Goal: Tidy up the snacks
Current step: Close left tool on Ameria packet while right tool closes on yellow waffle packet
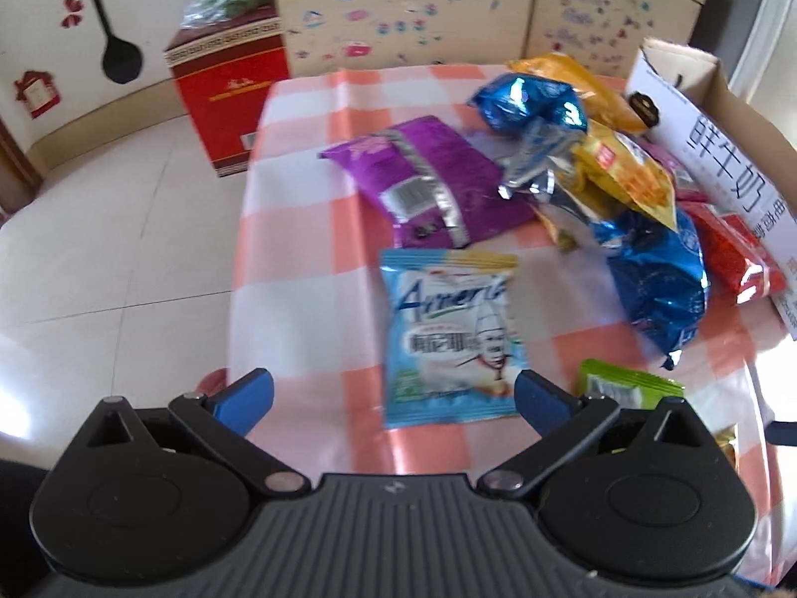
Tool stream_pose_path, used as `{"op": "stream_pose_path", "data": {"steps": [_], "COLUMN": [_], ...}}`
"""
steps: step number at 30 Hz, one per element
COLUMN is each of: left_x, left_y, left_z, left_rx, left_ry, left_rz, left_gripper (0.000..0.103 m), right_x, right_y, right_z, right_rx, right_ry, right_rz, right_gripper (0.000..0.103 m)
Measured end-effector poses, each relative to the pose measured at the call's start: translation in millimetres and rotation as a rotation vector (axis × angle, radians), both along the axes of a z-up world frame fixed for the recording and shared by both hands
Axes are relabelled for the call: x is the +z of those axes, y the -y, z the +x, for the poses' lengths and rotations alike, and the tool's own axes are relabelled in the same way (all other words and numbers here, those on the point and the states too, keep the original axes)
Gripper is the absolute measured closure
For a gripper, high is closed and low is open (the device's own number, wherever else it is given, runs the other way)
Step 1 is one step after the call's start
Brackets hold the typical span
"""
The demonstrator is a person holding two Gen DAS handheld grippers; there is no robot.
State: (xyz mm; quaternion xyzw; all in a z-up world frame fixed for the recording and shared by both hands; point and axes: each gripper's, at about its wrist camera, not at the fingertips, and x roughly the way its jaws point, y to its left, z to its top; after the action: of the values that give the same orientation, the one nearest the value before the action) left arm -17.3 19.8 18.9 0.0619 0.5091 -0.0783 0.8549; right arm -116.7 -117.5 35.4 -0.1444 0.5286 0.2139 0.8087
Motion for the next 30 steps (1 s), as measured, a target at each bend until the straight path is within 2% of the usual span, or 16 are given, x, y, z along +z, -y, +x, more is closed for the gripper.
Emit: {"op": "stream_pose_path", "data": {"steps": [5, 12, 15, 19, 26, 30], "left_x": [-4.2, -16.5, -17.9, -19.1, -20.9, -21.2], "left_y": [9.9, 15.9, 12.1, 7.6, 6.6, 5.6], "left_z": [7.0, 16.6, 19.7, 18.2, 16.0, 15.3], "left_rx": [-0.008, 0.000, 0.017, 0.026, 0.022, 0.017], "left_ry": [-0.014, -0.046, -0.061, -0.061, -0.045, -0.041], "left_rz": [-0.003, 0.022, -0.007, -0.024, -0.031, -0.033], "left_gripper": [0.001, 0.000, 0.000, 0.000, 0.000, 0.000], "right_x": [-5.1, -22.9, -26.1, -22.0, -21.4, -23.6], "right_y": [-3.7, -14.1, -9.9, 4.8, 32.6, 31.9], "right_z": [10.8, 14.8, 16.0, 20.4, 34.1, 38.0], "right_rx": [0.084, 0.110, 0.053, -0.061, -0.334, -0.347], "right_ry": [-0.015, -0.028, -0.049, -0.062, -0.056, -0.043], "right_rz": [-0.021, -0.066, -0.055, -0.008, 0.053, 0.032], "right_gripper": [0.012, 0.009, 0.011, 0.023, 0.025, 0.022]}}
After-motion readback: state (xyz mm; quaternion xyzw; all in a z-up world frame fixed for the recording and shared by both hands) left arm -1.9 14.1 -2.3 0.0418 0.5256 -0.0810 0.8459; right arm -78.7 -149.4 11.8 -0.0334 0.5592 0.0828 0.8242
